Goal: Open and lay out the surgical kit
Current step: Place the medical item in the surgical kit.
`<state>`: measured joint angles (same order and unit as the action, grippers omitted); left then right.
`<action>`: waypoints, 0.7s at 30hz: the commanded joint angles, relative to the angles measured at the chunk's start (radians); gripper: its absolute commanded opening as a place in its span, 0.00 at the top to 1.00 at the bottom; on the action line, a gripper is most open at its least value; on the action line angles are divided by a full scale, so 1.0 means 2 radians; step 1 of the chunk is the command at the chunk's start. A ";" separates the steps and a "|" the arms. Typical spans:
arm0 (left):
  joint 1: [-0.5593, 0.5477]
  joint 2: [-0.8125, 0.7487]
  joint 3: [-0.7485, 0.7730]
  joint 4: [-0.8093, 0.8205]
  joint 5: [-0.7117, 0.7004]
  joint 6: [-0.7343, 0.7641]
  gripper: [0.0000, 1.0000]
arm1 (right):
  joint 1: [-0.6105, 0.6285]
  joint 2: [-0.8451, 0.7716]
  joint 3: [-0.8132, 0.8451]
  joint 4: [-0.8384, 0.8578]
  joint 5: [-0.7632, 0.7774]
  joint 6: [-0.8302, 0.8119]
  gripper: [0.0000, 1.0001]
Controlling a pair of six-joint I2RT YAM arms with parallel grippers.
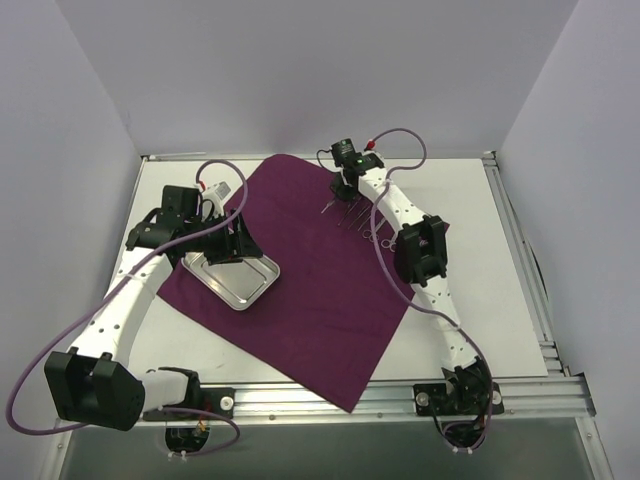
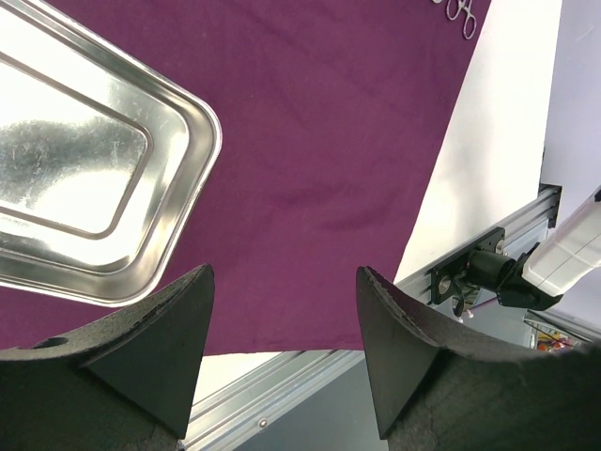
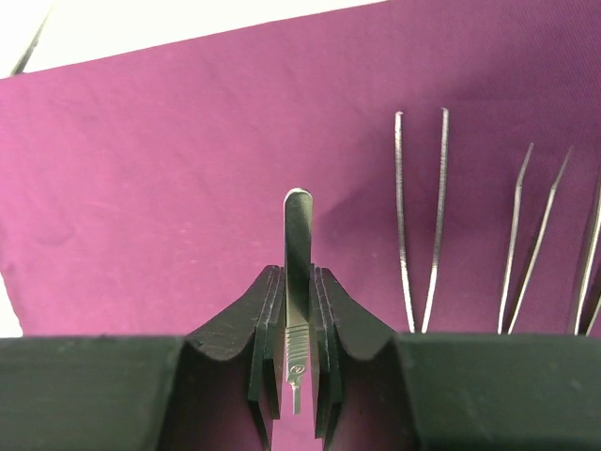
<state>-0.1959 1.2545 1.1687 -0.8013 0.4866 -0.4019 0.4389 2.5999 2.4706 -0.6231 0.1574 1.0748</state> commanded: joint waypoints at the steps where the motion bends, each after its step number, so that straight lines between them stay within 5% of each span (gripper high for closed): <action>1: 0.003 -0.011 0.002 0.010 0.011 0.011 0.30 | -0.002 0.005 0.018 -0.027 0.020 0.013 1.00; 21: 0.003 0.004 -0.001 0.017 0.017 0.011 0.30 | -0.015 0.024 0.002 -0.031 0.015 0.016 1.00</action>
<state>-0.1959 1.2583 1.1687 -0.8013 0.4980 -0.3985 0.4175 2.6240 2.4706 -0.6487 0.1574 1.0863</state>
